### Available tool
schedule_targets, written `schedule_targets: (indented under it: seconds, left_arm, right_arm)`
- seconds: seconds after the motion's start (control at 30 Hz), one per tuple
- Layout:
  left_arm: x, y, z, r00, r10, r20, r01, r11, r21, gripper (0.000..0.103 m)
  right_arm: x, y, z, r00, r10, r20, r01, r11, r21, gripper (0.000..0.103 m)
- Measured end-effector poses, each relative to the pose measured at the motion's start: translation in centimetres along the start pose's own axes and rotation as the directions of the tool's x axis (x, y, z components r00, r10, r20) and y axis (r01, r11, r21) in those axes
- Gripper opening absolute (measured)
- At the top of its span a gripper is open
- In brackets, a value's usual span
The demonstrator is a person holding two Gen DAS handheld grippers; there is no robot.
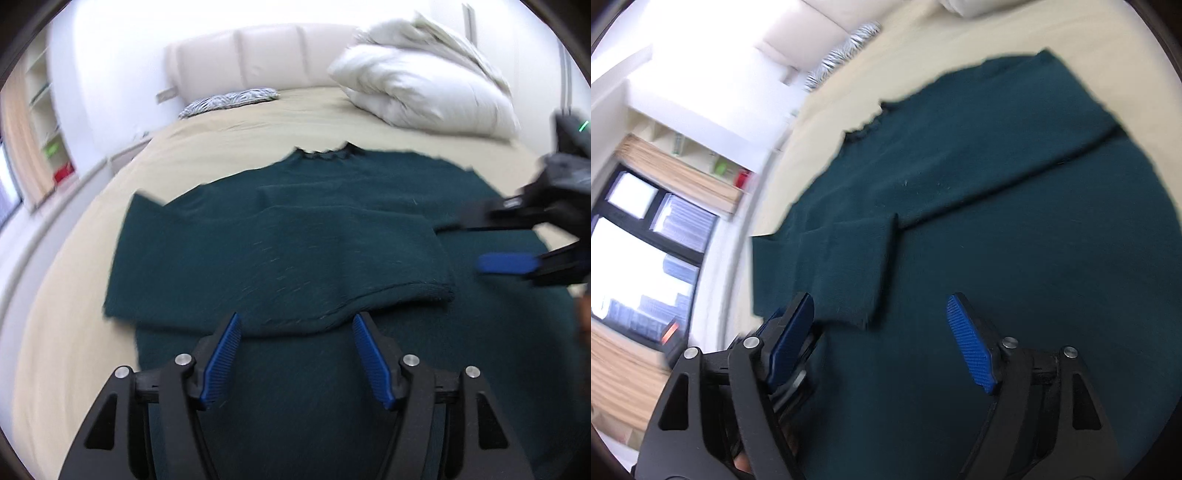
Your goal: Fold small clothes
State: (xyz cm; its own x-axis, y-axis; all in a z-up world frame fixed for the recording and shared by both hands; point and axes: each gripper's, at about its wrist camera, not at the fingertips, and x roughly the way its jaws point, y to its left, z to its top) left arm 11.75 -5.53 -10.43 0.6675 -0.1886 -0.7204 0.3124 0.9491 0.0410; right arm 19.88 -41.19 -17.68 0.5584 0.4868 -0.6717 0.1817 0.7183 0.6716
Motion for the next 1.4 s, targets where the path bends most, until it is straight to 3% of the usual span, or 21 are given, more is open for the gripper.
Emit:
schedule_targets:
  seconds: [0.1,0.2,0.3,0.37,0.47,0.7,0.8,1.0,1.17,1.37,1.4]
  left_arm:
    - [-1.1,3.3,-0.7,0.999,-0.037,0.005,0.037,0.991,-0.125,0.071]
    - [-1.8,7.0,-1.2,0.998,-0.065,0.012,0.066,0.965,-0.254,0.071]
    - [-2.0,9.6,-1.4,0.997,-0.070,0.019,0.072,0.941,-0.332,0.071]
    - [-2.2,10.9,-1.4,0.998,-0.061,0.025,0.066,0.930,-0.363,0.071]
    - [-2.2,12.2,-1.3,0.998,-0.060,0.036,0.069,0.913,-0.402,0.071]
    - [-2.2,14.7,-0.1,0.997,-0.034,0.065,0.060,0.892,-0.447,0.071]
    - [-1.5,15.8,0.8,0.997,-0.023,0.069,0.052,0.889,-0.454,0.071]
    - [0.9,18.0,3.4,0.998,0.013,0.056,0.014,0.892,-0.452,0.071]
    - [5.0,18.8,5.9,1.000,0.011,-0.009,-0.014,0.896,-0.444,0.071]
    - [9.4,18.2,8.5,0.996,-0.032,-0.089,-0.008,0.909,-0.417,0.070]
    - [10.1,18.2,8.9,0.994,-0.039,-0.102,-0.007,0.909,-0.416,0.066]
  right_arm:
    - [2.7,0.4,1.1,0.999,-0.006,-0.035,0.006,1.000,0.016,0.075]
    - [4.2,0.4,1.9,0.999,-0.043,-0.027,0.043,0.999,0.012,0.070]
    - [4.8,1.2,2.2,0.998,-0.059,-0.015,0.059,0.998,-0.003,0.050]
    - [5.2,1.9,1.9,0.996,-0.081,-0.027,0.080,0.996,-0.032,0.029]
    - [5.5,4.3,1.6,0.989,-0.148,-0.028,0.142,0.977,-0.159,0.007]
    - [1.8,10.7,2.7,0.971,-0.192,0.140,0.234,0.874,-0.426,0.007]
    - [0.3,11.5,4.6,0.959,-0.192,0.210,0.271,0.839,-0.471,0.007]
    - [1.4,6.6,9.0,0.929,-0.278,0.243,0.358,0.843,-0.401,0.007]
    - [3.1,1.5,10.2,0.940,-0.286,0.185,0.330,0.897,-0.293,0.007]
    - [4.2,-0.5,9.6,0.943,-0.283,0.177,0.325,0.898,-0.296,0.007]
    - [4.1,-0.8,9.5,0.943,-0.282,0.175,0.323,0.899,-0.295,0.007]
